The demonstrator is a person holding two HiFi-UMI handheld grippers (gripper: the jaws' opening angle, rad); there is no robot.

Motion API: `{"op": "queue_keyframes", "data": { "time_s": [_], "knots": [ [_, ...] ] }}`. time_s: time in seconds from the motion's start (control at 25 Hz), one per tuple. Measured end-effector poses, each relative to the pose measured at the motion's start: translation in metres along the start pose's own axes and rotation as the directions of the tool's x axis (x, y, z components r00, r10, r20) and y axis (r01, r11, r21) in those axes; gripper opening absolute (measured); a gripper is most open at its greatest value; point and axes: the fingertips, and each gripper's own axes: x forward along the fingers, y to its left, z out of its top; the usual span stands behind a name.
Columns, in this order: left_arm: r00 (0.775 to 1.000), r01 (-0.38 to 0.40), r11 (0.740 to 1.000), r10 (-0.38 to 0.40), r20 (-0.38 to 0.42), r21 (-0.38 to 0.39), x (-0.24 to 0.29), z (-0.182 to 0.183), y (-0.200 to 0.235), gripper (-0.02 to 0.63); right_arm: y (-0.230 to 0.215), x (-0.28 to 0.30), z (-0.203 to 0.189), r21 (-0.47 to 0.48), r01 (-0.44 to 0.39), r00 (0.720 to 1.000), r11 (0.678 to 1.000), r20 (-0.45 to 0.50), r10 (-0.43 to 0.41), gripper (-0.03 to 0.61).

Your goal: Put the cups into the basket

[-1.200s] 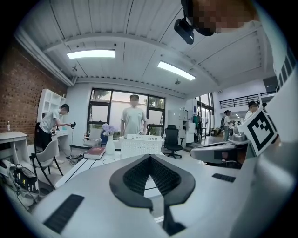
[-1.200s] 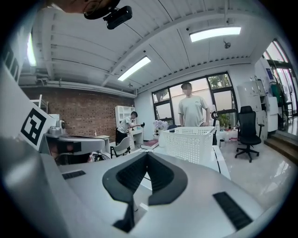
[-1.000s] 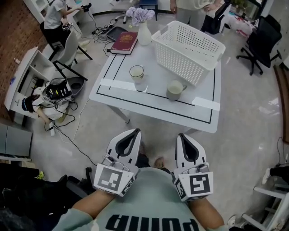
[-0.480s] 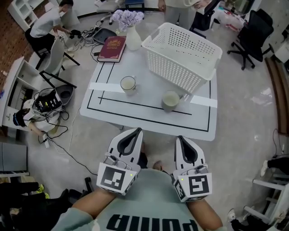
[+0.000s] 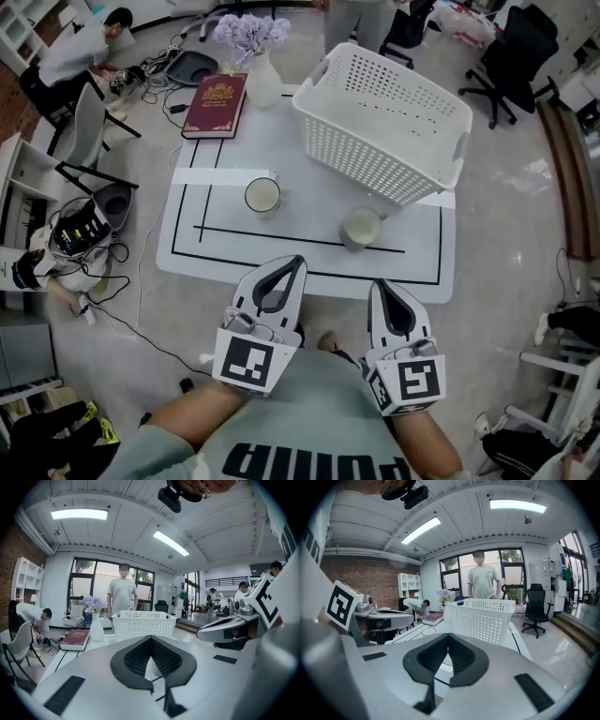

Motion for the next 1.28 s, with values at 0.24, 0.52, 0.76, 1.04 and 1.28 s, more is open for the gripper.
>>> {"op": "queue_keyframes", "data": {
  "time_s": [0.24, 0.52, 0.76, 1.04, 1.28],
  "knots": [
    [0.999, 0.046, 0.999, -0.046, -0.015, 0.002, 0.019, -0.007, 0.026, 0.003, 0.003, 0.027, 0.000, 0.000, 0.040, 0.998, 0.999, -0.047, -0.040, 0.013],
    [0.997, 0.077, 0.997, -0.077, -0.027, -0.006, 0.032, -0.015, 0.047, 0.003, 0.004, 0.050, -0.003, -0.032, 0.060, 0.993, 0.998, -0.102, -0.062, 0.014],
    [0.996, 0.066, 0.998, -0.066, -0.063, -0.003, 0.043, -0.028, 0.052, 0.003, -0.001, 0.067, -0.009, -0.081, 0.027, 0.989, 0.996, -0.146, -0.039, 0.017],
    [0.993, 0.009, 1.000, -0.011, -0.117, -0.010, 0.058, -0.047, 0.051, 0.003, -0.012, 0.089, -0.023, -0.134, -0.055, 0.979, 0.989, -0.202, 0.027, 0.097],
    [0.987, -0.058, 0.998, 0.052, -0.150, -0.034, 0.071, -0.056, 0.053, 0.003, -0.020, 0.111, -0.045, -0.182, -0.160, 0.949, 0.970, -0.300, 0.100, 0.104]
  ]
}}
